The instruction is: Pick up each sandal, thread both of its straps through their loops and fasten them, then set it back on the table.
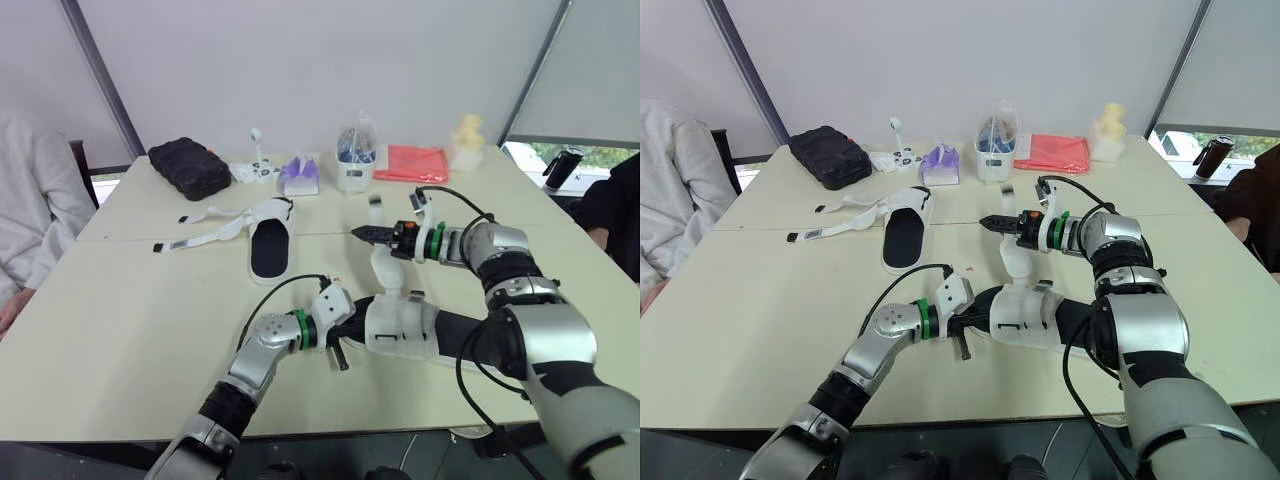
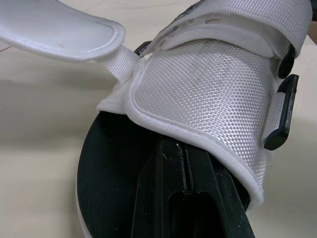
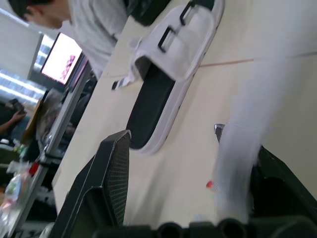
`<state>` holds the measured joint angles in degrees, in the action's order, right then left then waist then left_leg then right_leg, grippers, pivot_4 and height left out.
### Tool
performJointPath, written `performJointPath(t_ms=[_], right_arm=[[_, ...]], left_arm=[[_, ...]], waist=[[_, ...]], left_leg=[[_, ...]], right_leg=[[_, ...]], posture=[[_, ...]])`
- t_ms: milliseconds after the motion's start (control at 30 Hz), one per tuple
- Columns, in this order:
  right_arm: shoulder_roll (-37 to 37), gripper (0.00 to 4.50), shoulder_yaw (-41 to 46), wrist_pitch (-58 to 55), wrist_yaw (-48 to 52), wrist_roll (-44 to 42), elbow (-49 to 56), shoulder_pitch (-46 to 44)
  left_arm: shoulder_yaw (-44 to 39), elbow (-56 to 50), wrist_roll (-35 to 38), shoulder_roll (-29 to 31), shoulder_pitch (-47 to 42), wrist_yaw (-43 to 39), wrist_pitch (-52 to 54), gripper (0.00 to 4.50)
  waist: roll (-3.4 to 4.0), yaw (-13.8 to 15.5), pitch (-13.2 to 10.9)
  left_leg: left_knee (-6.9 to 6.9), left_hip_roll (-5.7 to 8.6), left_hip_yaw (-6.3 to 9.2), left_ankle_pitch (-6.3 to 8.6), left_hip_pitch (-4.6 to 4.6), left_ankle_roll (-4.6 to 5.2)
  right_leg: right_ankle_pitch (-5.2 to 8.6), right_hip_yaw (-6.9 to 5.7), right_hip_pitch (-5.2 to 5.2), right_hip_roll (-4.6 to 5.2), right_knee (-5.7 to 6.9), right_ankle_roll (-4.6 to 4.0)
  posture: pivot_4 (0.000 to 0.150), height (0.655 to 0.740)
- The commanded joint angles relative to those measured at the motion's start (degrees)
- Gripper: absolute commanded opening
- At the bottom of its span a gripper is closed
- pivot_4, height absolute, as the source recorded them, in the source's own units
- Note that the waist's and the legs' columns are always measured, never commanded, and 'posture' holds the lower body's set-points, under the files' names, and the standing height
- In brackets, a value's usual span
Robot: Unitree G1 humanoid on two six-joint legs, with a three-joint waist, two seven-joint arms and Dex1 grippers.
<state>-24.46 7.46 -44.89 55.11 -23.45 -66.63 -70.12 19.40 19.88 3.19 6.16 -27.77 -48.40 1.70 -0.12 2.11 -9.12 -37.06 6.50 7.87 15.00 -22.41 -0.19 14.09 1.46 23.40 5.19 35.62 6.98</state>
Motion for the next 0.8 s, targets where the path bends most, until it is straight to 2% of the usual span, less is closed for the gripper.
performJointPath(t_ms=[33,100,200,333,800], right_arm=[[0.37,2.9,2.45,2.59,-1.04,0.42,-1.01,-2.42],[0.52,2.9,3.21,3.38,-1.33,0.72,-1.62,-2.72],[0.53,2.17,4.3,5.2,-1.93,1.06,-1.92,-2.68],[0.12,0.17,3.48,6.27,-0.38,2.65,-1.37,-2.27],[-2.02,0.08,3.15,5.7,5.29,4.07,4.06,-0.65]], left_arm=[[0.64,1.86,-1.5,0.64,1.32,1.08,1.61,0.0],[0.61,1.76,-1.47,0.69,1.38,1.18,1.67,0.0],[0.58,1.58,-1.45,0.75,1.53,1.33,1.8,0.0],[0.54,1.42,-1.34,1.03,1.68,1.23,1.92,0.0],[0.58,2.42,-1.09,1.11,0.94,0.53,1.89,0.0]], waist=[[0.0,-0.06,0.0],[0.01,-0.1,0.0],[0.01,-0.12,0.0],[0.01,-0.2,0.0],[0.01,-0.86,0.01]], left_leg=[[0.0,0.0,0.0,0.0,0.0,0.0],[0.0,0.0,-0.01,-0.01,0.0,-0.02],[0.0,0.0,-0.01,-0.02,0.0,-0.03],[-0.01,0.0,-0.02,-0.02,0.0,-0.03],[-0.02,0.0,-0.02,-0.03,0.0,-0.05]], right_leg=[[0.0,0.0,0.0,-0.06,0.01,0.0],[0.0,0.02,0.03,-0.07,0.07,0.0],[0.0,0.02,0.06,-0.07,0.14,0.0],[0.0,0.02,0.07,-0.07,0.18,0.0],[0.0,0.02,0.08,-0.07,0.23,0.0]], posture=[[0.15,0.74],[0.15,0.74],[0.15,0.74],[0.15,0.74],[0.15,0.74]])
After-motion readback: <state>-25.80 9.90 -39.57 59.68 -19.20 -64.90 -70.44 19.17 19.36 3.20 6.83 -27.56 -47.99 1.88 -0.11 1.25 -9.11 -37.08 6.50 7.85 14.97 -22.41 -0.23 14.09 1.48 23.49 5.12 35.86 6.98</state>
